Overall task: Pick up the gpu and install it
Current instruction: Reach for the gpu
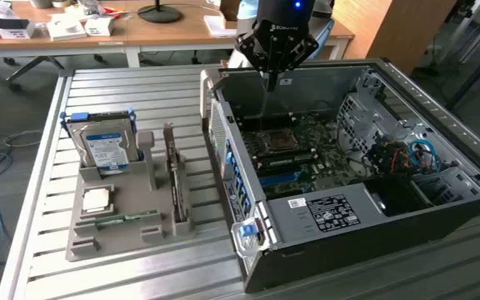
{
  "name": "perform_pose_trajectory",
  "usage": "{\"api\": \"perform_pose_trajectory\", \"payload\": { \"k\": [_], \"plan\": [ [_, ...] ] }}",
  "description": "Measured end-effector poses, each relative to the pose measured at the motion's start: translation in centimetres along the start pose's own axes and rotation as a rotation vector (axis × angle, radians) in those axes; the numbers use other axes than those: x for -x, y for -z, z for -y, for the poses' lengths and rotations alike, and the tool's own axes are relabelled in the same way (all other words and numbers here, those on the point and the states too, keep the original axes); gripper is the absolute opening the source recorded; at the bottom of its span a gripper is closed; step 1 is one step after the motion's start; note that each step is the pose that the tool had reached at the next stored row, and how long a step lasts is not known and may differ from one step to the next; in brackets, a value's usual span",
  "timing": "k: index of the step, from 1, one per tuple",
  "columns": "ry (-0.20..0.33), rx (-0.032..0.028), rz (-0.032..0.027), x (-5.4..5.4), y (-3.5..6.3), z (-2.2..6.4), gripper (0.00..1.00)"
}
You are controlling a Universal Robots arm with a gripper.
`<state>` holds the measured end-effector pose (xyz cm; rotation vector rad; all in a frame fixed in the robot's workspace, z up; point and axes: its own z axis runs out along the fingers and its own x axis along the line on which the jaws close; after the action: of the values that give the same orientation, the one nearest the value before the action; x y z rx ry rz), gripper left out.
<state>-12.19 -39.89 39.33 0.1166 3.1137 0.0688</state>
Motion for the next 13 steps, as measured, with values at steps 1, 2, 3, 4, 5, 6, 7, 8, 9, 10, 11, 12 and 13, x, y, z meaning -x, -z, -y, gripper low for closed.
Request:
{"api": "perform_pose_trajectory", "payload": {
  "k": [1, 2, 3, 4, 5, 6, 7, 8, 9, 10, 11, 12, 13],
  "plan": [
    [0.0, 0.0, -0.0001, 0.0, 0.0, 0.0, 0.11],
    [0.0, 0.0, 0.0, 0.0, 0.0, 0.0, 0.11],
    [0.0, 0.0, 0.0, 0.0, 0.0, 0.0, 0.11],
    [0.0, 0.0, 0.0, 0.0, 0.0, 0.0, 0.11],
    [0.0, 0.0, 0.0, 0.0, 0.0, 0.0, 0.11],
    [0.0, 0.0, 0.0, 0.0, 0.0, 0.0, 0.11],
    [0.0, 0.0, 0.0, 0.0, 0.0, 0.0, 0.11],
    [0.0, 0.0, -0.0001, 0.0, 0.0, 0.0, 0.11],
    [0.0, 0.0, 0.0, 0.0, 0.0, 0.0, 0.11],
    [0.0, 0.0, -0.0001, 0.0, 0.0, 0.0, 0.11],
    [0.0, 0.0, 0.0, 0.0, 0.0, 0.0, 0.11],
    [0.0, 0.0, 0.0, -0.01, 0.0, 0.0, 0.11],
    [0.0, 0.0001, 0.0001, -0.05, -0.01, 0.0, 0.11]
  ]
}}
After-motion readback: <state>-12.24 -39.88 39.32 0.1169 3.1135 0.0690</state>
